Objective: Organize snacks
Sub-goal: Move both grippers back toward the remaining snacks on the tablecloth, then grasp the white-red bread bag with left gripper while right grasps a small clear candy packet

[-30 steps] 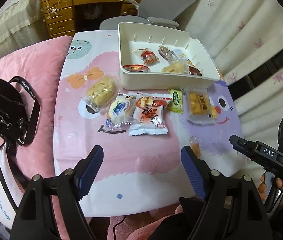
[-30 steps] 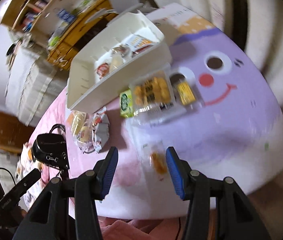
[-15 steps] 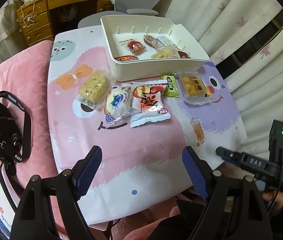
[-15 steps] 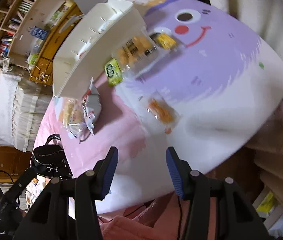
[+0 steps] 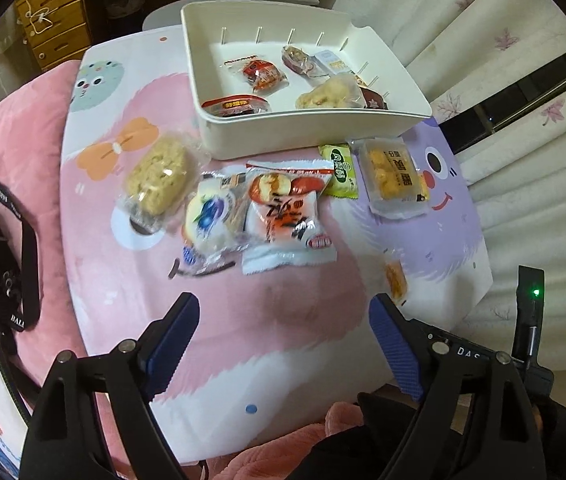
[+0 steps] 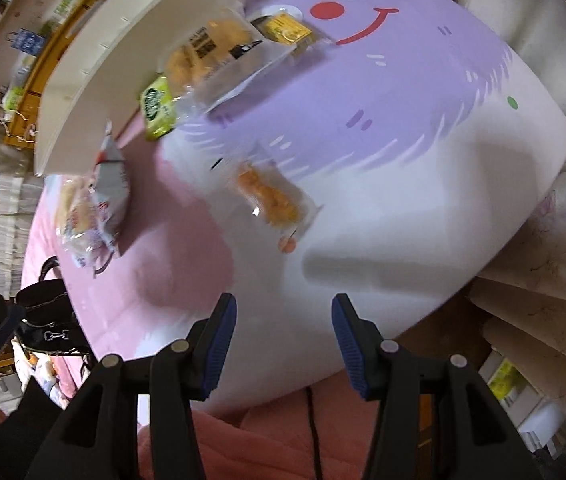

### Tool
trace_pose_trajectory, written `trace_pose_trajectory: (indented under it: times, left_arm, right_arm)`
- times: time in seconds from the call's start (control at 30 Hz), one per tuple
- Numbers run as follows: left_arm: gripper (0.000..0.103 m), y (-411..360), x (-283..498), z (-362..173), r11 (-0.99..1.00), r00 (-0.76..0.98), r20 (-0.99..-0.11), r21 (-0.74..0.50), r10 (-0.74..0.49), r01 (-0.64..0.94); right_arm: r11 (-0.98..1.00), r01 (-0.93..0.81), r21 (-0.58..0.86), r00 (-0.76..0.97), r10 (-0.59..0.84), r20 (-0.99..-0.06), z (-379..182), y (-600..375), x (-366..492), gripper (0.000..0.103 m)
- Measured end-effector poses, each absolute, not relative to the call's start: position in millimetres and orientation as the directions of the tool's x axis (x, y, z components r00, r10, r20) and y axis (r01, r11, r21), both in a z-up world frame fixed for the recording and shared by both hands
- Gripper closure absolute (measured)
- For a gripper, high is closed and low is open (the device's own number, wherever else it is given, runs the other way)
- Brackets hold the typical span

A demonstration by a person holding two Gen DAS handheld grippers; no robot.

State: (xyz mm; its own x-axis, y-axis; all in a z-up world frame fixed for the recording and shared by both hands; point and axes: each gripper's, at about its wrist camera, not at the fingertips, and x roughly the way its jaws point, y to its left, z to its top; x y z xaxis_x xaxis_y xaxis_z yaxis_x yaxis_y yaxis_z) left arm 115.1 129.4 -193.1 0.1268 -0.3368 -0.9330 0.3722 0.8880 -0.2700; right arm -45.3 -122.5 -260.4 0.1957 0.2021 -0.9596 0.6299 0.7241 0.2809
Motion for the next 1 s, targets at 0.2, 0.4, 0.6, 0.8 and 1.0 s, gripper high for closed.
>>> trace_pose_trajectory:
  times: [0.2,0.4,0.6,0.8,1.0]
  left_arm:
    - [0.017,107.7,144.9,-212.4,0.895,0.078,-0.943,-0.278,-0.324,0.349]
    - [0.017,89.1,167.4,-238.7,0.906,0.04,-0.955,-0.265,-0.293,0.329]
    - [0.018,73.7,183.4,-264.4,0.915,-0.003,-0.965,-0.251,-0.263,0.317]
    - [0.023,62.2,195.4,-285.2,0.925,-0.036,-0.972,-0.23,-0.23,0.304]
    - [0.028,50.3,202.8,-302.5,0.93,-0.065,-0.98,-0.2,-0.188,0.309]
  right_arm:
    - [0.754,0.616,0.228,0.125,0.193,-0.973,-268.2,-135.0,-19.7,0.054]
    - [0.808,0.56,0.183,0.074,0.171,-0.982,-273.7,-138.5,5.1,0.054]
    - [0.855,0.5,0.142,0.028,0.148,-0.989,-279.2,-137.0,21.2,0.054]
    - [0.897,0.426,0.119,0.007,0.129,-0.992,-278.0,-132.8,35.4,0.06]
    - [0.927,0.357,0.116,-0.006,0.127,-0.992,-279.8,-119.7,49.9,0.069]
